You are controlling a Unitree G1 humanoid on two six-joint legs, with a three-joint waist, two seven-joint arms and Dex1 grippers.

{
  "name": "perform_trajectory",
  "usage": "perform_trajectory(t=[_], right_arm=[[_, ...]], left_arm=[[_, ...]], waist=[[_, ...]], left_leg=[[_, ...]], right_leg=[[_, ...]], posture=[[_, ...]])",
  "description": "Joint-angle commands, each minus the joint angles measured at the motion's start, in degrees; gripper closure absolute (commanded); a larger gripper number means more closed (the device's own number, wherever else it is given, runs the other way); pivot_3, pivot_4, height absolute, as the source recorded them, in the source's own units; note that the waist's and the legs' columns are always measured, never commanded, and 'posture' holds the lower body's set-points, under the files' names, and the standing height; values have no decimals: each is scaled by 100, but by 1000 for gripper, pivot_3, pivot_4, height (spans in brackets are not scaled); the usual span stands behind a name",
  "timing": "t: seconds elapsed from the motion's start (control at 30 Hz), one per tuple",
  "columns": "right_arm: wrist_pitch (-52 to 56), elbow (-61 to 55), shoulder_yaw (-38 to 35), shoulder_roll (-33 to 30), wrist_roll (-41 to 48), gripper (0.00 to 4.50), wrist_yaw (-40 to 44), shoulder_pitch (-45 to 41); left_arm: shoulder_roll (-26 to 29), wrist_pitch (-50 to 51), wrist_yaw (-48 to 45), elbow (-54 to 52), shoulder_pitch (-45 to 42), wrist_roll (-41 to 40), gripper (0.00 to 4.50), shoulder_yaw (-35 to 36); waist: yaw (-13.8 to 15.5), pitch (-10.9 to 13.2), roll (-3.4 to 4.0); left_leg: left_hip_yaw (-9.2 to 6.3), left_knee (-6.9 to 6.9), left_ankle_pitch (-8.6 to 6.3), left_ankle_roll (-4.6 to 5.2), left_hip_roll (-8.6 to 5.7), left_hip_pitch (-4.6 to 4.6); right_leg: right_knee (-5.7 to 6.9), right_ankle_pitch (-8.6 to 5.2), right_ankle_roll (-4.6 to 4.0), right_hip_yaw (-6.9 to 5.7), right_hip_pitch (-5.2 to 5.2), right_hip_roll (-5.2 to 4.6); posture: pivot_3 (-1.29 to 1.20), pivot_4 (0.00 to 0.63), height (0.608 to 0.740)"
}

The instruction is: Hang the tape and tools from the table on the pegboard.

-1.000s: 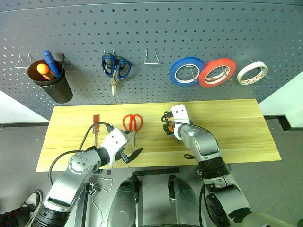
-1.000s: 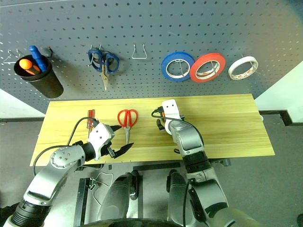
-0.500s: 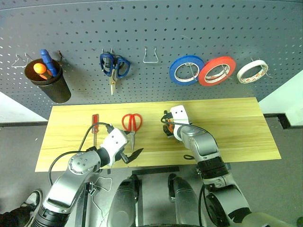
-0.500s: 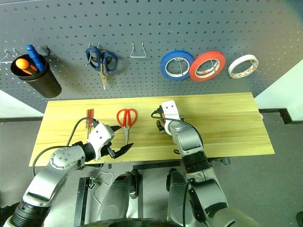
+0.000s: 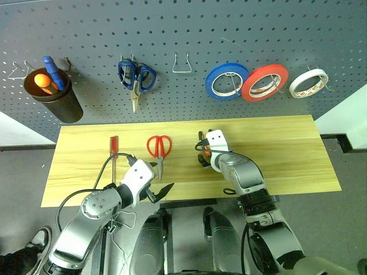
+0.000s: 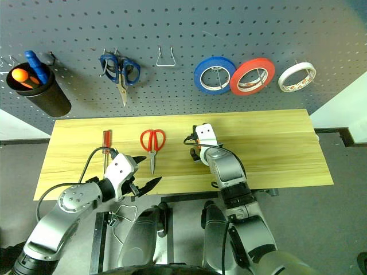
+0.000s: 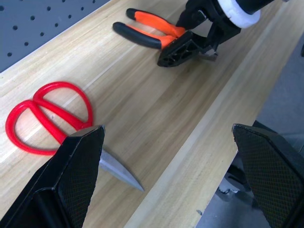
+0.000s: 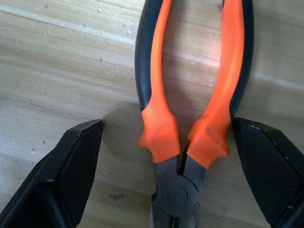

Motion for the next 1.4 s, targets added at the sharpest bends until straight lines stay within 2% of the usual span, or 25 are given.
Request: perform_trajectory(t=[0.03, 0.57, 0.77, 0.87, 1.0, 1.3, 1.4], right_arm=[[-105, 17, 94, 23, -43, 44, 75, -77], [-386, 341, 192, 21, -169, 44, 247, -188], [-689, 432, -17, 39, -122, 44, 234, -267], [-517, 515, -185, 105, -31, 594, 191, -261], [-562, 497, -166, 123, -70, 1922, 203, -236], [-640, 505, -97, 96, -122, 1987, 244, -223], [-861, -41, 53, -36, 55, 1987, 740, -36]], left_arm=[[-21, 14, 75, -300, 117, -55, 0, 90], [-58, 68, 270, -381, 164, -48, 0, 72], [-51, 87, 303, -377, 170, -32, 0, 63], [-57, 83, 313, -386, 174, -36, 0, 60], [-63, 94, 326, -405, 166, -49, 0, 61], [-74, 63, 322, -345, 118, -45, 0, 48], [-61, 4, 285, -245, 39, -43, 0, 72]], waist=[[1, 0, 0], [4, 0, 0], [11, 1, 0], [17, 1, 0], [19, 1, 0], [21, 1, 0], [32, 0, 0]], left_leg=[[0, 0, 0, 0, 0, 0], [0, -2, 0, 0, 0, 0], [1, -3, 0, 0, 0, 0], [1, -4, 0, 0, 0, 0], [1, -6, 0, 0, 0, 0], [1, -10, 0, 0, 0, 1], [1, -10, 0, 0, 0, 0]], right_leg=[[0, 0, 0, 0, 0, 0], [0, 1, 3, 0, -2, 1], [0, 1, 3, 0, -3, 1], [0, 1, 3, 0, -3, 0], [-1, 1, 3, 0, -3, 0], [0, 1, 4, 0, -5, 1], [0, 3, 6, 0, -5, 1]], posture=[[123, 370, 716], [135, 366, 716], [136, 365, 716], [136, 365, 716], [137, 366, 716], [140, 358, 716], [139, 345, 716]])
